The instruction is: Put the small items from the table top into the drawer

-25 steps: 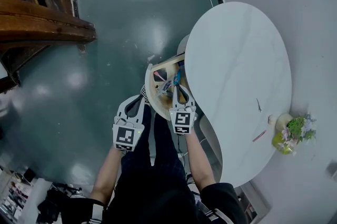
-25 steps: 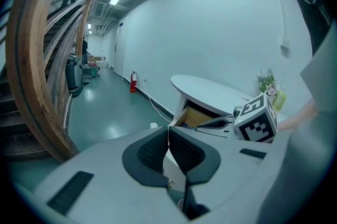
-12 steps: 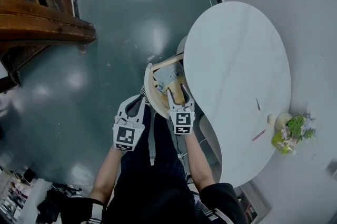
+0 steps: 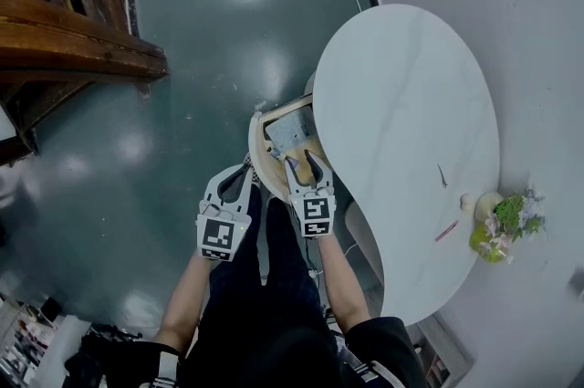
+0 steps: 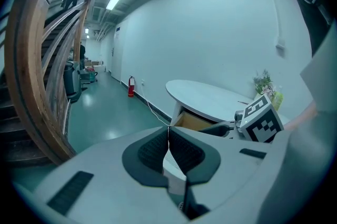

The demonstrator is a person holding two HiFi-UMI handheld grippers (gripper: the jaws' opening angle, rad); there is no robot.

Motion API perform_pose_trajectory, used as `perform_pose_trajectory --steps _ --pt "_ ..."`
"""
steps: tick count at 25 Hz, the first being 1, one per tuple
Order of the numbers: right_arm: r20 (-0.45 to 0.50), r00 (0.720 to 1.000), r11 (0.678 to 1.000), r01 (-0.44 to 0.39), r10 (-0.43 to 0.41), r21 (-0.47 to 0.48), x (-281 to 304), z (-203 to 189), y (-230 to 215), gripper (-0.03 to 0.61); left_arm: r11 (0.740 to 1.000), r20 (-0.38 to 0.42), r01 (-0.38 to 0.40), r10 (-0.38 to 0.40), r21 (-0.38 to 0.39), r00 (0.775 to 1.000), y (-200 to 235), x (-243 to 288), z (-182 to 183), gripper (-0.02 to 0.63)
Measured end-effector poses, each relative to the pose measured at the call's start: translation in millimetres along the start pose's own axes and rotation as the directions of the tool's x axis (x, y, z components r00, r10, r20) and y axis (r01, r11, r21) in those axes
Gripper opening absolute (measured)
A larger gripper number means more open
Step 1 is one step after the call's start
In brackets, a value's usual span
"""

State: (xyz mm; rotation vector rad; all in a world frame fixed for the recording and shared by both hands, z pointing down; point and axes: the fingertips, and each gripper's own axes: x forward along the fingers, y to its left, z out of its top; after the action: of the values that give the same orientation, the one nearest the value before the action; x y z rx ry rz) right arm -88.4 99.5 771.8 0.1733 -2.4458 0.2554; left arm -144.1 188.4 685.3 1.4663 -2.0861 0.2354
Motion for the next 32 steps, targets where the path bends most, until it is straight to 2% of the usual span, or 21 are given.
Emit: perform_pose_trajectory --steps 6,10,15,22,32 --pt "0.05 0.999 1.0 -0.016 0.016 -0.003 -30.8 26.9 11.7 0.21 1.0 0.031 0.003 -0.004 0.027 1.0 -12.8 -16.8 25.3 0.02" --pt "0.104 0.995 1.0 0.005 -0.003 -0.012 -50.1 53.8 10.4 0.204 0.999 0.088 0.004 -0.008 0.053 0.996 -20.3 -24.9 50.9 0.02" --pt "0.169 0.985 0.999 0.038 -0.035 -0.017 -81.7 90.5 5.3 0.142 0.998 0.112 0.015 -0.023 0.067 0.993 -32.8 -42.5 83.1 0.02" --pt "0.282 0.957 0.995 0.09 -0.072 -0.051 -127.9 150.8 2.1 0.073 0.992 0.179 0.015 -0.038 0.126 0.983 -45.3 -65.6 132.7 0.02" --pt "0.397 0.913 0.992 0.12 -0.097 -0.034 -189.4 213.4 1.7 0.029 0.983 0.251 -0.007 -0.04 0.182 0.967 -60.5 -98.3 184.6 0.02"
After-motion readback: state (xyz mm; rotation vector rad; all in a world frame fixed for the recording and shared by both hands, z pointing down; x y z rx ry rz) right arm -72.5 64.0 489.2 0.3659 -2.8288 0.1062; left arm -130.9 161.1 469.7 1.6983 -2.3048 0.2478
